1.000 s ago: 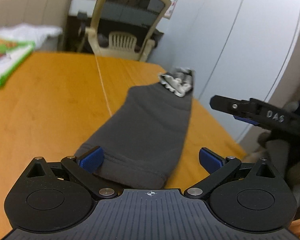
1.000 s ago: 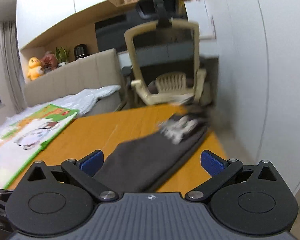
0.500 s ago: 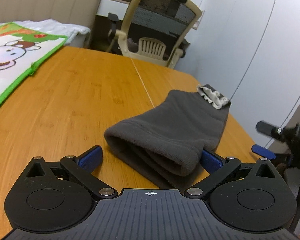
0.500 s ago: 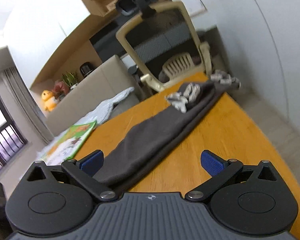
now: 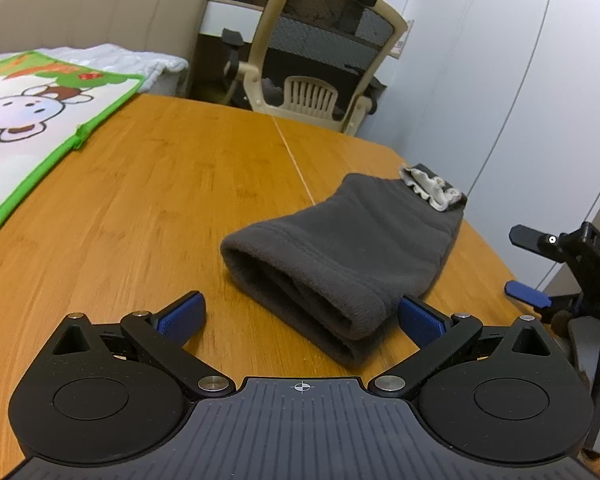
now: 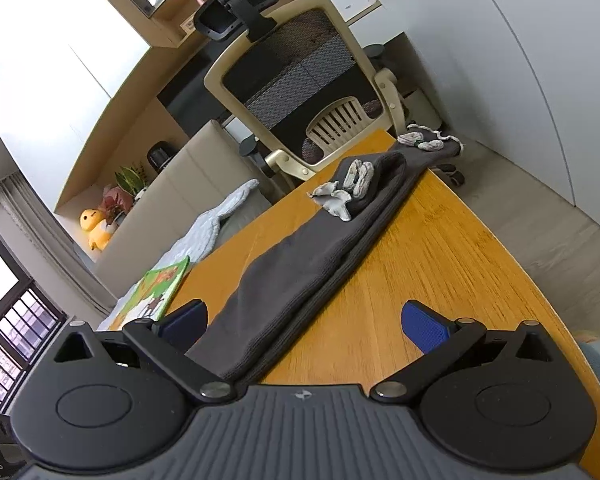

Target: Fold clothes

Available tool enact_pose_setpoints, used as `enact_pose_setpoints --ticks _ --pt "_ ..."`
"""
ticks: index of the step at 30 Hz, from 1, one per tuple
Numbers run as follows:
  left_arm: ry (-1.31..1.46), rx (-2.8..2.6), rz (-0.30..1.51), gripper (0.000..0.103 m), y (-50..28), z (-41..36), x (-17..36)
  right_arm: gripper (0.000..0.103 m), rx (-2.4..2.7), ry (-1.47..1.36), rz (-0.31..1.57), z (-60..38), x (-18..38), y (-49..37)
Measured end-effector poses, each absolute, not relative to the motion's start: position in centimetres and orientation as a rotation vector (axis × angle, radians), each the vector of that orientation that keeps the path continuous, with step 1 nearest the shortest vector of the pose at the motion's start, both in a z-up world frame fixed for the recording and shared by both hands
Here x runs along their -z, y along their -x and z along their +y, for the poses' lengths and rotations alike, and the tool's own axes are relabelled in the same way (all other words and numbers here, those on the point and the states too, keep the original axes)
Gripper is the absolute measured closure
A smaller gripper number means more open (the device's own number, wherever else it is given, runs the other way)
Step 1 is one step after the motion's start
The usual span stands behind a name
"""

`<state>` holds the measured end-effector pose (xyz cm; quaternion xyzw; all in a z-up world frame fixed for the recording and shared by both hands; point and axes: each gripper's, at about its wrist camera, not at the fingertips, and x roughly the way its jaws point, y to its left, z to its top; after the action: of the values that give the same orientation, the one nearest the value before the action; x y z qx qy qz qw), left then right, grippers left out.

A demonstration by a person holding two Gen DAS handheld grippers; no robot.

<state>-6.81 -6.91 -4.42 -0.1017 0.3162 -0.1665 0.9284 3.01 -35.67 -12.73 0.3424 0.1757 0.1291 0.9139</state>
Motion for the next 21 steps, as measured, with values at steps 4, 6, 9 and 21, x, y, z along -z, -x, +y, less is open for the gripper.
enact_pose_setpoints --ticks 4,6,9,21 --pt "0.227 0.350 0.643 0.000 6.8 -6.5 4.4 0.000 -0.261 -0.696 0.363 -35.9 13.8 -0.7" --pt "0.244 0.357 0.639 0.000 6.8 -6.3 4.4 0.000 -0.259 -0.693 0.363 -32.9 12.6 -3.3" --pt "0.274 0.371 0.632 0.000 6.8 -5.9 4.4 0.000 -0.263 -0.688 0.378 -30.4 12.0 -5.6" --pt "0.243 0.425 0.640 0.000 6.8 -6.1 4.5 0.000 -0.227 -0.706 0.419 -38.0 13.1 4.5"
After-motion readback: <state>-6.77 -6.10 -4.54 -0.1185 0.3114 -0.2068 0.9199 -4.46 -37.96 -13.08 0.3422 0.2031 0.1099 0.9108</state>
